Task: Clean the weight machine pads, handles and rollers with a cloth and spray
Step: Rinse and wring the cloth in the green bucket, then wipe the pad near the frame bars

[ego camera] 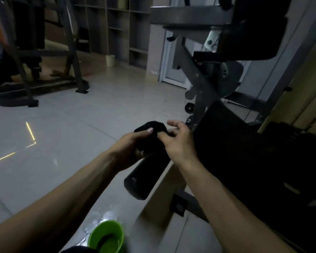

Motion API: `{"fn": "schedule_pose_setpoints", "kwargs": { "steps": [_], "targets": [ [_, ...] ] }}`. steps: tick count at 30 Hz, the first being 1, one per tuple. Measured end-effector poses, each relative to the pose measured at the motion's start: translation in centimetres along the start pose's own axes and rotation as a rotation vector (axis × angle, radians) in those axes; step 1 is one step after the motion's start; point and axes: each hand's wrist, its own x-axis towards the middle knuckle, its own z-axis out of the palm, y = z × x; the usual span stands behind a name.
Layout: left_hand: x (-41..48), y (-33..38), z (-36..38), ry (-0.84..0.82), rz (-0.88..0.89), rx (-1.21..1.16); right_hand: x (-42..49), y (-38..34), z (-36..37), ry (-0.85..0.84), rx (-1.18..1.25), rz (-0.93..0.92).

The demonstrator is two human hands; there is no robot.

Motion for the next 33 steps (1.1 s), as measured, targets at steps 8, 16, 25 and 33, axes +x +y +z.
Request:
{"fn": "schedule_pose_setpoints", "kwargs": {
  "steps": [8, 16, 25, 33],
  "targets": [
    [6.4, -3.8, 6.7, 0.548, 0.232, 0.227, 3.3, 2.9, -9.9, -0.032, -0.734, 0.126],
    [12.5, -5.0, 7.2, 0.544, 0.216, 0.247, 2.4, 4.3, -12.3, -0.136, -0.961, 0.154],
    [19.3, -5.6, 7.8, 0.289, 0.157, 0.565, 8.3, 3.6, -15.2, 0.078, -0.855, 0.251],
    [24.6, -5.9, 6.9, 0.241, 0.197, 0.337, 19.7, 6.9, -13.6, 0.107, -0.757, 0.361]
  ]
}}
